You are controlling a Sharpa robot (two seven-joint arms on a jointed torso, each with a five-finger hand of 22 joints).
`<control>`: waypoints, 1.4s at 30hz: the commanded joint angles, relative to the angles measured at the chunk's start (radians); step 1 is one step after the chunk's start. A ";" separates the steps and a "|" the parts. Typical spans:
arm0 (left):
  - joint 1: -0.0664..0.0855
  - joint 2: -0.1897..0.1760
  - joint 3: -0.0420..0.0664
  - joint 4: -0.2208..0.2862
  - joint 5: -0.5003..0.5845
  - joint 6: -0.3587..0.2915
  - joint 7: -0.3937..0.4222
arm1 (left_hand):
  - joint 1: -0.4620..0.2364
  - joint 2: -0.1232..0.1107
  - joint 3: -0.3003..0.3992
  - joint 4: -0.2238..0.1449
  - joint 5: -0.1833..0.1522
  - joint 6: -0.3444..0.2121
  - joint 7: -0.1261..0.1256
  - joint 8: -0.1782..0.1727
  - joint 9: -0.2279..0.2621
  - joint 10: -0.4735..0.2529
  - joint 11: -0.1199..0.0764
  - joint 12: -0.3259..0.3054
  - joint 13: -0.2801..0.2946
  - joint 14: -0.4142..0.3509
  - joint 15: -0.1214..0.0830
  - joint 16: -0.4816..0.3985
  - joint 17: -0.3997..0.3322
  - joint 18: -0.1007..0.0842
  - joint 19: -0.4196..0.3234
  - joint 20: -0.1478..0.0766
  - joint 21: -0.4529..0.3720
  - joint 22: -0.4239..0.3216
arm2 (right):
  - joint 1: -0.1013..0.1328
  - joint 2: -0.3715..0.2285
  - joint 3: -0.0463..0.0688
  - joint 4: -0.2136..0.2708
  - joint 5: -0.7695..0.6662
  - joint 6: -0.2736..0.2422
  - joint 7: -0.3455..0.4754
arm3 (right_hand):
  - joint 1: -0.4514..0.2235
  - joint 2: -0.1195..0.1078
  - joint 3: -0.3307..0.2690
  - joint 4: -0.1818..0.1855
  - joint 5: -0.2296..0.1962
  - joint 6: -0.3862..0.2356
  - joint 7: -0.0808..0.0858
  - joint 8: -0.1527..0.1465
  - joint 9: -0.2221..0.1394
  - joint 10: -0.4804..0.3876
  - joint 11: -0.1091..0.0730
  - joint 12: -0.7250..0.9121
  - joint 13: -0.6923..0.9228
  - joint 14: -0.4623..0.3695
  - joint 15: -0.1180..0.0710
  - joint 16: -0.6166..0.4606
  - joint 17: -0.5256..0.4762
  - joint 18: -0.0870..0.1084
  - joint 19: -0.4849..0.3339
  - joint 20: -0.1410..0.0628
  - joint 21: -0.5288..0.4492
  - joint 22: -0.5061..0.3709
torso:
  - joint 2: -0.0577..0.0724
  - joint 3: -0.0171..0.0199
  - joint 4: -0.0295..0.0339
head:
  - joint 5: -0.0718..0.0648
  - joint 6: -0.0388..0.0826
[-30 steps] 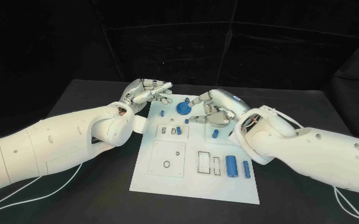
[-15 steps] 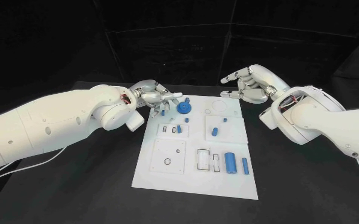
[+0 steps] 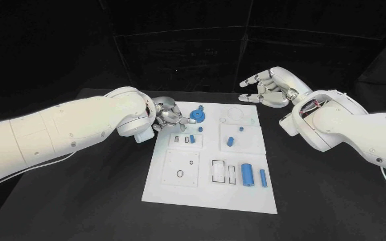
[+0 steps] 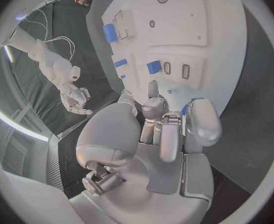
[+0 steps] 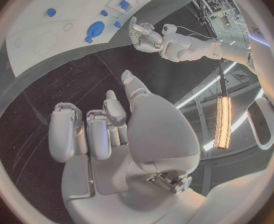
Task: Assemble the parts on the task board
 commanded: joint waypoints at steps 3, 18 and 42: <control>0.004 0.029 -0.011 -0.021 -0.091 0.064 -0.061 | 0.003 0.014 -0.028 -0.002 0.000 -0.021 -0.002 0.030 0.032 0.004 -0.003 0.018 0.020 0.102 -0.009 0.006 0.263 -0.015 0.002 -0.003 0.014 0.020 | 0.002 0.011 0.000 -0.007 0.013 0.016 -0.014 | -0.002 0.000 -0.008 0.000 0.005 0.005 0.000 0.004 0.001 0.001 -0.004 -0.003 -0.002 0.059 0.003 -0.007 0.036 -0.005 -0.005 0.003 -0.004 -0.002 | 0.001 -0.0018 -0.0014 | 0.002 0.001; 0.006 0.097 -0.018 -0.061 -0.137 0.139 -0.073 | 0.014 0.025 -0.050 -0.003 0.000 -0.041 -0.002 0.051 0.058 -0.001 -0.002 0.023 0.026 0.102 -0.009 0.006 0.263 -0.016 -0.001 -0.003 0.022 0.031 | 0.002 0.040 0.000 -0.026 -0.008 0.058 -0.030 | -0.006 0.000 -0.013 0.002 0.007 0.003 0.000 0.003 0.000 -0.013 -0.004 -0.024 -0.022 0.055 0.003 -0.016 0.017 -0.002 -0.012 0.003 -0.013 -0.020 | 0.002 -0.0030 -0.0010 | -0.004 -0.005; 0.006 0.134 -0.018 -0.098 -0.149 0.175 -0.077 | 0.050 0.042 -0.056 -0.012 0.000 -0.055 -0.002 0.072 0.082 0.002 -0.002 0.032 0.036 0.102 -0.008 0.006 0.263 -0.018 0.000 -0.002 0.035 0.051 | 0.002 0.054 0.000 -0.041 -0.013 0.082 -0.039 | -0.015 0.003 -0.019 0.009 0.010 0.001 0.000 0.003 0.000 -0.017 -0.004 -0.029 -0.027 0.053 0.003 -0.020 0.012 -0.001 -0.015 0.003 -0.016 -0.025 | 0.003 -0.0040 0.0009 | -0.004 -0.020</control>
